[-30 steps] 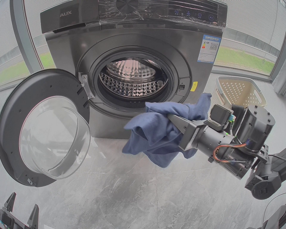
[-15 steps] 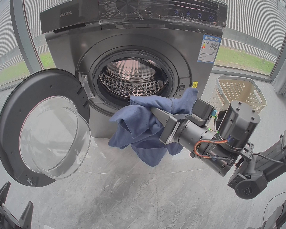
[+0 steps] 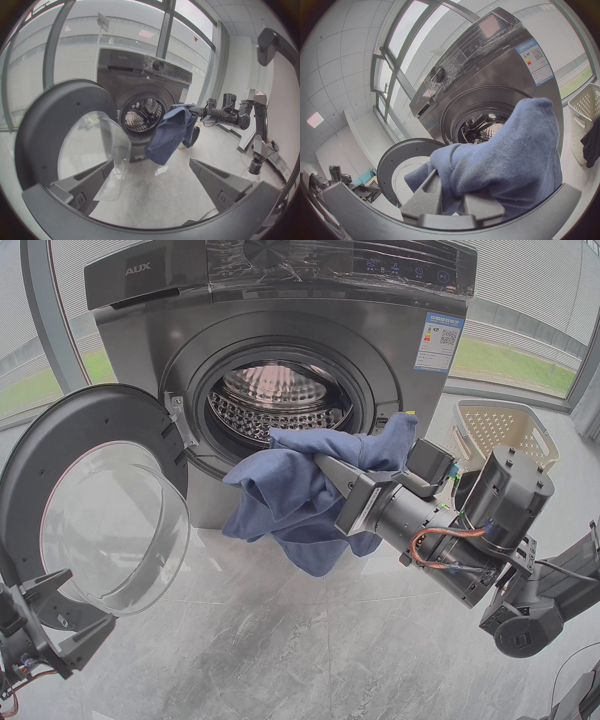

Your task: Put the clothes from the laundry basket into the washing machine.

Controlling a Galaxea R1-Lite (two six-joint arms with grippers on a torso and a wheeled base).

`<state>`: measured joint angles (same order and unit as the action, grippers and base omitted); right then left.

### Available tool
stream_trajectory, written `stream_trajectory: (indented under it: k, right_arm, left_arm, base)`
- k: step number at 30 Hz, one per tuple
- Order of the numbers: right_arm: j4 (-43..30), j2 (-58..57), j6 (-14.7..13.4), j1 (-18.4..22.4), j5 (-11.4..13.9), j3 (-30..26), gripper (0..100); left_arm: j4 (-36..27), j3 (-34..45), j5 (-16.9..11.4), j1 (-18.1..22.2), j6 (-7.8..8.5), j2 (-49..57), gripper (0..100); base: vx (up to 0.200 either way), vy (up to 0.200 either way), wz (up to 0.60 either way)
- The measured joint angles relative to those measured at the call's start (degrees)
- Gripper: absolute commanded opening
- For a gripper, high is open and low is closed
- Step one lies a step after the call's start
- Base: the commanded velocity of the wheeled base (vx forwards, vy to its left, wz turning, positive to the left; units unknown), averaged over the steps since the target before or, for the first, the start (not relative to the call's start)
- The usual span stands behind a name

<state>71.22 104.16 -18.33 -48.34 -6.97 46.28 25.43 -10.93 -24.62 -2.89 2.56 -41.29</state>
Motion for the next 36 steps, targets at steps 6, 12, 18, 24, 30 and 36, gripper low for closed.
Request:
stream_trajectory:
  k: [6,12,18,24,30,36]
  right_arm:
    - [0.3,-0.6,-0.02,-0.09,0.06,-0.2,0]
    - [0.51,-1.45,-0.05,-0.09,0.11,-1.07,0]
    - [0.55,-3.0,-0.05,0.02,0.11,-2.76,0]
    - [0.6,-3.91,-0.05,0.21,0.11,-3.69,0]
    - [0.6,-3.67,-0.05,0.13,0.11,-2.21,0]
    - [0.35,-2.08,-0.02,0.05,0.11,0.79,0]
  left_arm:
    - [11.87,-0.89,-0.66,-6.23,0.2,-16.92,100]
    - [24.25,-3.17,-0.28,-10.62,0.37,-32.91,100]
    - [30.51,-8.13,0.35,-14.88,0.23,-45.25,100]
    - [31.09,-10.59,0.62,-18.77,-0.33,-50.58,100]
    - [31.23,-11.11,0.65,-22.77,-3.21,-52.59,100]
    - [31.81,-12.57,0.62,-26.6,-8.77,-54.24,100]
  base:
    - [0.0,0.0,0.0]
    - [0.0,0.0,0.0]
    - [0.0,0.0,0.0]
    - [0.0,0.0,0.0]
    - [0.0,0.0,0.0]
    - [0.0,0.0,0.0]
